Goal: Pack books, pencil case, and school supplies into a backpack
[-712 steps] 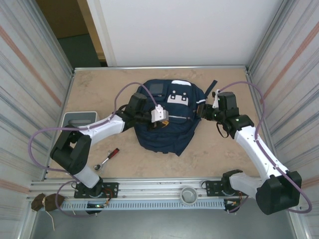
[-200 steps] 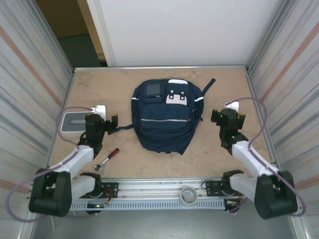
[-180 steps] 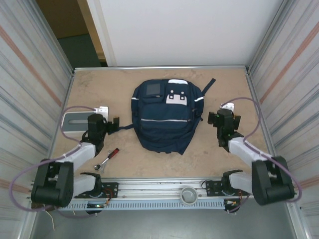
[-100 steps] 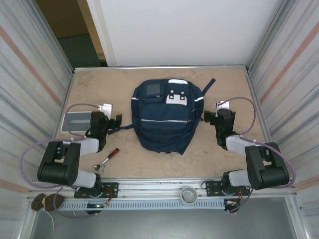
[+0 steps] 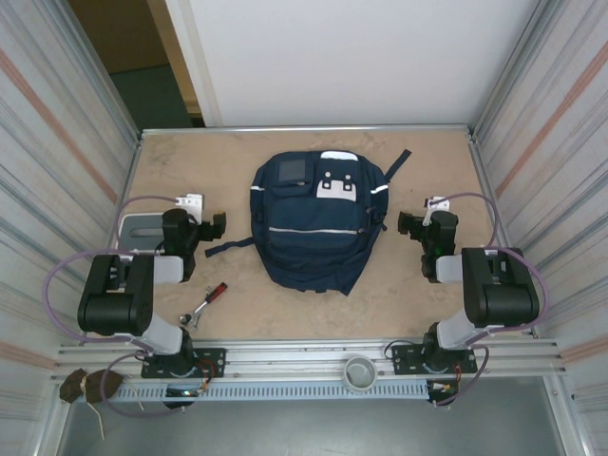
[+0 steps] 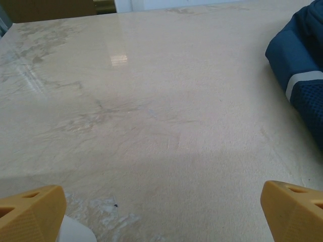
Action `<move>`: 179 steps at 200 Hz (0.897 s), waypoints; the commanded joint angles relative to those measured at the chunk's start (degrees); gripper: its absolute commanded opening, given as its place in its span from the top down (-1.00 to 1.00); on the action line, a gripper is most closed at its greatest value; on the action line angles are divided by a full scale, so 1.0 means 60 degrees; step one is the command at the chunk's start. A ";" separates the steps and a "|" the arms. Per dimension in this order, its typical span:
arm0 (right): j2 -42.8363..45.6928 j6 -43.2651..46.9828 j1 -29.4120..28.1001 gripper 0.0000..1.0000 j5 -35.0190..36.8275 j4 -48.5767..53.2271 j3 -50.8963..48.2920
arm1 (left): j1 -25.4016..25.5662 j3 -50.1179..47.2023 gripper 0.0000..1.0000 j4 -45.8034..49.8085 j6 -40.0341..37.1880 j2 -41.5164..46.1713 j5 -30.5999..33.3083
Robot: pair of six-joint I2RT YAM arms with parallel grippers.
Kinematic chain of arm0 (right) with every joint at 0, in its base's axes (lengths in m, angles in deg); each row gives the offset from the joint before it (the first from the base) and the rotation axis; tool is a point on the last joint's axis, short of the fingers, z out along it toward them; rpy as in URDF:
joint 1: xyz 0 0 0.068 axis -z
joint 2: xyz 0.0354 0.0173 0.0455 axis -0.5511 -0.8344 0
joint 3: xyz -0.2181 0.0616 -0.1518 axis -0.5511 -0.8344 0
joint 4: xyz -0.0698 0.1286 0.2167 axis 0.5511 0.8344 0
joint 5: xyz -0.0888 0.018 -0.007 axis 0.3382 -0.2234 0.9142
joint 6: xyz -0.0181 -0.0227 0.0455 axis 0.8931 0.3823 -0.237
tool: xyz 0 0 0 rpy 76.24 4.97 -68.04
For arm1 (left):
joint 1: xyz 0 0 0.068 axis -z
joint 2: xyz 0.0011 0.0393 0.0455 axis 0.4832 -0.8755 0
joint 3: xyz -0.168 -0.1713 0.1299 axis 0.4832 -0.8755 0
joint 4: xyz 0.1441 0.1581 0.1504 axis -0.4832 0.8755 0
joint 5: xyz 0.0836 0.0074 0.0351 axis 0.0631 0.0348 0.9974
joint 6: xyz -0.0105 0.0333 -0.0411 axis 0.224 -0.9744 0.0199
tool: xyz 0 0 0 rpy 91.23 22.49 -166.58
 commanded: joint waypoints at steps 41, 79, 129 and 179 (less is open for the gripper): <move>-0.0010 -0.0174 0.0107 -0.98 -0.0469 0.0021 0.0258 | 0.0054 -0.0116 -0.97 -0.0279 0.0042 0.0072 -0.0134; -0.0004 -0.0203 0.0188 -0.98 -0.0645 0.0087 0.0298 | 0.0046 -0.0112 -0.97 -0.0256 0.0049 0.0064 -0.0163; -0.0014 -0.0200 0.0186 -0.98 -0.0645 0.0078 0.0303 | 0.0043 -0.0110 -0.97 -0.0256 0.0051 0.0064 -0.0154; -0.0004 -0.0200 0.0188 -0.98 -0.0645 0.0091 0.0299 | 0.0051 -0.0109 -0.97 -0.0264 0.0049 0.0064 -0.0153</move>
